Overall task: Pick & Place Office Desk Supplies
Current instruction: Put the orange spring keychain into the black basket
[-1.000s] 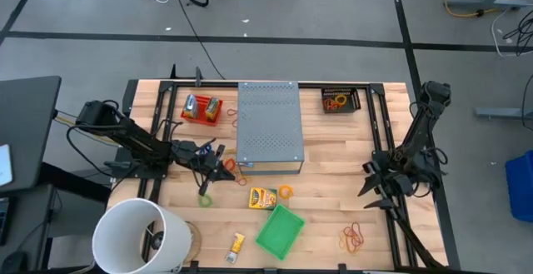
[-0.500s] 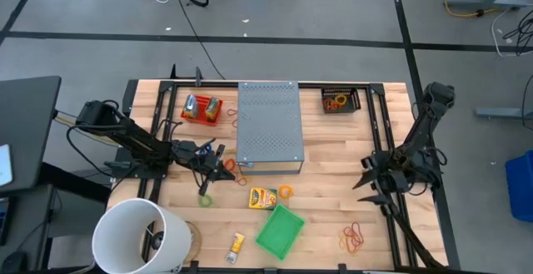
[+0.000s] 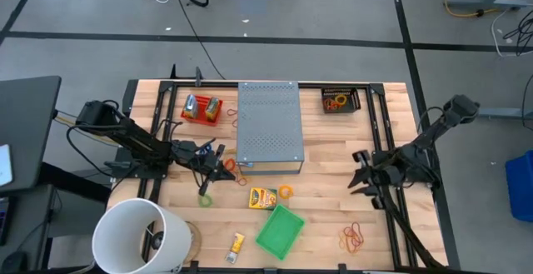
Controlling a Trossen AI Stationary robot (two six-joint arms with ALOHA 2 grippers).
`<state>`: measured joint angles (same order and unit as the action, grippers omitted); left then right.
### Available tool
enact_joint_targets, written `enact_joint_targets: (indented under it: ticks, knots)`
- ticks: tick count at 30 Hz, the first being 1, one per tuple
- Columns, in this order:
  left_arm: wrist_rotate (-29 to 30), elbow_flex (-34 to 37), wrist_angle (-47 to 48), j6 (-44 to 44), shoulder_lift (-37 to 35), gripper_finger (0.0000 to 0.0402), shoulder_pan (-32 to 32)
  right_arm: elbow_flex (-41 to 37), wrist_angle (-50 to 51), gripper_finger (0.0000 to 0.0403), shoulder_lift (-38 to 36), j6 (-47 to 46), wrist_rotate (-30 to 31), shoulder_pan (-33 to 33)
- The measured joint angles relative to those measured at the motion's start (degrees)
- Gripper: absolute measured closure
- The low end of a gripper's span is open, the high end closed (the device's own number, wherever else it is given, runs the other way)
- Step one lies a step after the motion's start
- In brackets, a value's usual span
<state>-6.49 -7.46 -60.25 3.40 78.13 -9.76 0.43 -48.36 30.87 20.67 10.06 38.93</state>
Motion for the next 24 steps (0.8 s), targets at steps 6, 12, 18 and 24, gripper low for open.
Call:
enact_joint_targets:
  ticks: [6,12,18,24]
  knots:
    - [0.0,0.0,0.0,0.0,0.0,0.0393,0.0,0.0,9.1,0.0339,-9.2,-0.3,6.7,1.9]
    - [0.0,0.0,0.0,0.1,0.0,0.0393,0.0,0.0,25.1,0.0354,-23.2,-1.7,13.0,5.9]
    - [0.4,0.0,0.0,0.2,0.0,0.0393,0.0,0.0,37.4,0.0359,-30.1,-9.9,7.3,7.9]
    - [0.5,0.0,-0.5,1.9,0.0,0.0393,0.0,0.0,39.1,0.0360,-30.5,-10.3,5.4,6.2]
